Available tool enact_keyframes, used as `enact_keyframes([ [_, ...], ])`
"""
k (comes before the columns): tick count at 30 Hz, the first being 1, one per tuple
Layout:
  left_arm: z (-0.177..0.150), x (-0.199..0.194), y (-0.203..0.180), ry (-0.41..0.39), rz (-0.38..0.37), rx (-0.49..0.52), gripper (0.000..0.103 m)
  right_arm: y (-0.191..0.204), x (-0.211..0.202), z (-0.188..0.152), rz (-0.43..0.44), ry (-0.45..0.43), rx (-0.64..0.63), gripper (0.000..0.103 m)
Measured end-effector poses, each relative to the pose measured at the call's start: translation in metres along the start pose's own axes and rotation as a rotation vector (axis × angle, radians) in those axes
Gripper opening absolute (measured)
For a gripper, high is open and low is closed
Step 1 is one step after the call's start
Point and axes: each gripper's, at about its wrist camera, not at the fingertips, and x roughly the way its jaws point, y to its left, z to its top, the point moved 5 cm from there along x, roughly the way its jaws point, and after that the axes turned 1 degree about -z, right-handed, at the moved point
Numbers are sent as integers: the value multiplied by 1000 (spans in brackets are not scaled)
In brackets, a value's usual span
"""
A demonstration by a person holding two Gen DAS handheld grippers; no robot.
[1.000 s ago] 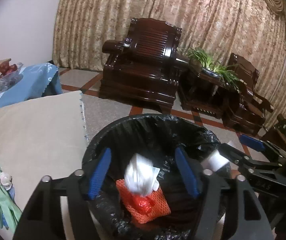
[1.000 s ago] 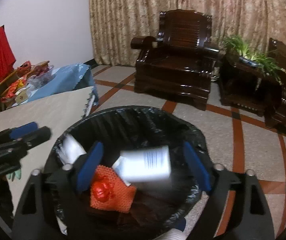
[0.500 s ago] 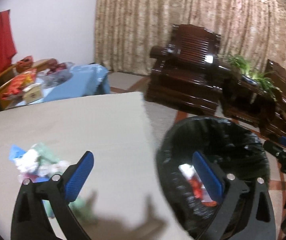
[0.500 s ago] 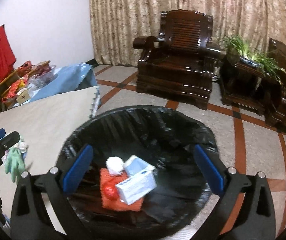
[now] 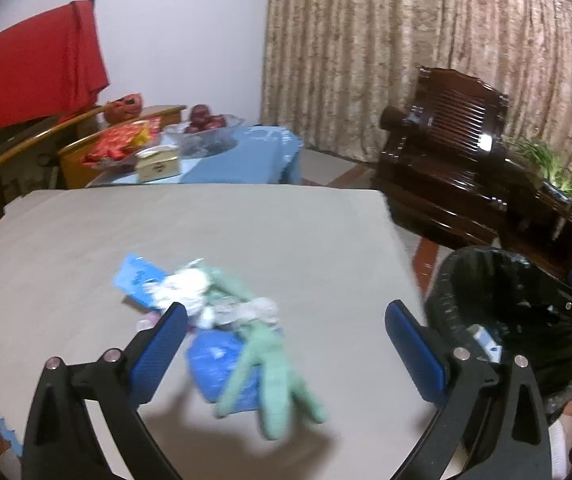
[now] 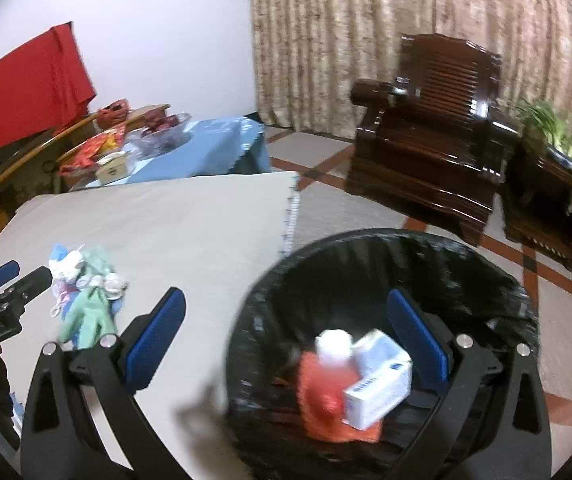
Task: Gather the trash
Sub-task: 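Move both tools back toward the remaining trash on the table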
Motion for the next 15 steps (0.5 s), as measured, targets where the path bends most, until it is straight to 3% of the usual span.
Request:
enact_keyframes([
  [6, -11, -3, 49, 8, 68, -53, 97, 56, 12, 1, 87, -15, -80, 98],
  [15, -29, 6, 101, 35, 138, -95, 97, 115, 40, -6, 175, 33, -118, 98],
])
